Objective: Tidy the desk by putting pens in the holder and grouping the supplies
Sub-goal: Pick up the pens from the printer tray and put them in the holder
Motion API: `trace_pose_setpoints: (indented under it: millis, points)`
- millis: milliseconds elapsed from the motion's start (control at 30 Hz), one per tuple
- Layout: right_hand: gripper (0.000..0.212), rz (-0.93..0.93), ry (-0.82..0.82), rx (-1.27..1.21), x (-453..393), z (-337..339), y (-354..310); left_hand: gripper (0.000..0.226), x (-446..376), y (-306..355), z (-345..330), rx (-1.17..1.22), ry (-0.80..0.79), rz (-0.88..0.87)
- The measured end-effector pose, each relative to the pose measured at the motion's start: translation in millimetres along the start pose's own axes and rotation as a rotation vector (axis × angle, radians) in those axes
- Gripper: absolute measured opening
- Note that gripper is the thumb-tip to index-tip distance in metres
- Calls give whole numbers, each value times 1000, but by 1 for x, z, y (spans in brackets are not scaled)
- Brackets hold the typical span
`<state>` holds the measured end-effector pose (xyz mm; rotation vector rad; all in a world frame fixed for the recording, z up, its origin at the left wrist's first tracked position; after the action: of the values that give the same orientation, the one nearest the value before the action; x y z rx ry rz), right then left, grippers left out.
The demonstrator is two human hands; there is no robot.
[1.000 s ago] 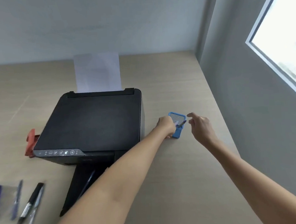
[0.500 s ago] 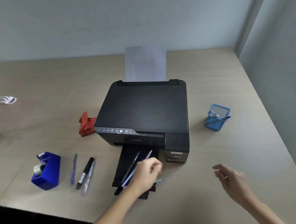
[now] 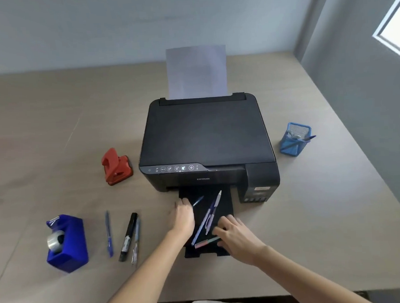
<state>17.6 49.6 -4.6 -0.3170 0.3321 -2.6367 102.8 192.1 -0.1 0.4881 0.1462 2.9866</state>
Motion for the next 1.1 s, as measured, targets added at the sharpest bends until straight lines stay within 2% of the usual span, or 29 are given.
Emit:
trace_pose_setpoints:
  millis: [133, 267, 300, 400, 500, 667, 767, 933, 1100]
  points:
    - [24, -79, 25, 77, 2, -5, -3, 23, 2, -5, -1, 108, 6, 12]
    - [6, -132, 35, 27, 16, -8, 5, 15, 9, -1, -6, 381, -45, -130]
    - [8, -177, 49, -25, 21, -7, 10, 20, 11, 0, -8, 413, -85, -163]
    - [15, -371, 132, -285, 35, 2, 21, 35, 12, 1, -15, 349, -175, -246]
    - [9, -579, 268, -457, 34, 15, 29, 31, 16, -2, -17, 232, -144, -271]
    - [33, -795, 189, -488, -15, 19, 24, 27, 23, -15, -18, 87, -79, -215]
    - [44, -877, 117, -437, -47, 23, 14, 16, 30, -28, -10, 282, -118, -164]
    - [38, -895, -41, -243, -75, 24, 2, 13, 44, -58, 11, 590, -181, -119]
    - [49, -827, -66, -314, -69, 30, 5, 33, 47, -67, 36, 980, -196, -87]
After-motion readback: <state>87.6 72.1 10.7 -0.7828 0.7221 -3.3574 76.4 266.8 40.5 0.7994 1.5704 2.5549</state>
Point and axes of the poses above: each hand's wrist, its own x-axis away from the middle knuckle, its own z-axis out of the back of the hand, y = z × x, the point moved 4 cm from there along -x, towards the middle knuckle, and after that the axes turned 3 degrees about -y, right-handed, at the moved point
